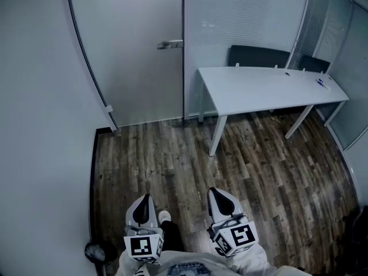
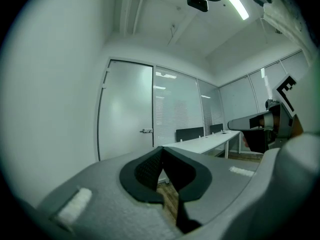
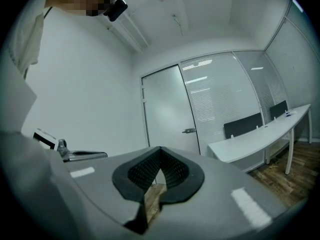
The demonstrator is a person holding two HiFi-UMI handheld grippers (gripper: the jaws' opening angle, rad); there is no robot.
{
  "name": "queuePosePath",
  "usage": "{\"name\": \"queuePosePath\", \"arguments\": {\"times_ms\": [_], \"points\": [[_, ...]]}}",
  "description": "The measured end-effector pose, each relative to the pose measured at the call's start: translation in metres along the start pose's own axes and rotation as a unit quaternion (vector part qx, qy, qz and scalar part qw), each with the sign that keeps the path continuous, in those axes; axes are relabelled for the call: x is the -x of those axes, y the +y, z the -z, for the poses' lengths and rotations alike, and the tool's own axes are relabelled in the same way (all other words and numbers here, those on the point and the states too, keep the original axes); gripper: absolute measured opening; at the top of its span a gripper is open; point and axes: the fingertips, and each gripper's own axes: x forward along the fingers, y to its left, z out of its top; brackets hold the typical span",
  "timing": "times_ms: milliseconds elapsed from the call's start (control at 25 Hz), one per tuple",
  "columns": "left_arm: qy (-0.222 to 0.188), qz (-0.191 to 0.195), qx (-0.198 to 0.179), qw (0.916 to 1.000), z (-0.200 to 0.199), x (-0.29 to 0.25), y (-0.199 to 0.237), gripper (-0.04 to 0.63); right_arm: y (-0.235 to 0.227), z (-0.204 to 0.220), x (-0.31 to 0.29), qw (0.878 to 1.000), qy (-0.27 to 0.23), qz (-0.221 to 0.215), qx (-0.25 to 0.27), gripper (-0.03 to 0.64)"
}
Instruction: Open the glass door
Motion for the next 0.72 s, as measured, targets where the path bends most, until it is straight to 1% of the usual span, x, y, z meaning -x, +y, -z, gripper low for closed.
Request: {"name": "queuePosePath", "arguments": {"times_ms": [160,280,360,480,720], "points": [[0.006,0.011,0.007,0.9999,-0.002,-0.064,0.045,0.003,-0.002,-0.002,-0.076,1.0,0.01,0.011,-0.002,0.005],[0.003,0.024,-0.003,0.9997,-0.007,-0.108,0.082,0.003,0.001,-0.007,-0.134,1.0,0.011,0.016,0.0,0.005],[0.004,0.024,-0.006,0.9997,-0.006,-0.137,0.111,0.003,0.003,-0.009,-0.173,1.0,0.011,0.019,-0.001,0.005],[0.004,0.022,0.002,0.9997,-0.009,-0.179,0.153,0.003,0.005,-0.012,-0.23,1.0,0.011,0.024,-0.003,0.005],[0.003,0.035,0.004,0.9994,-0.021,-0.248,0.207,0.003,0.006,-0.021,-0.308,0.999,0.013,0.038,0.007,0.005]]}}
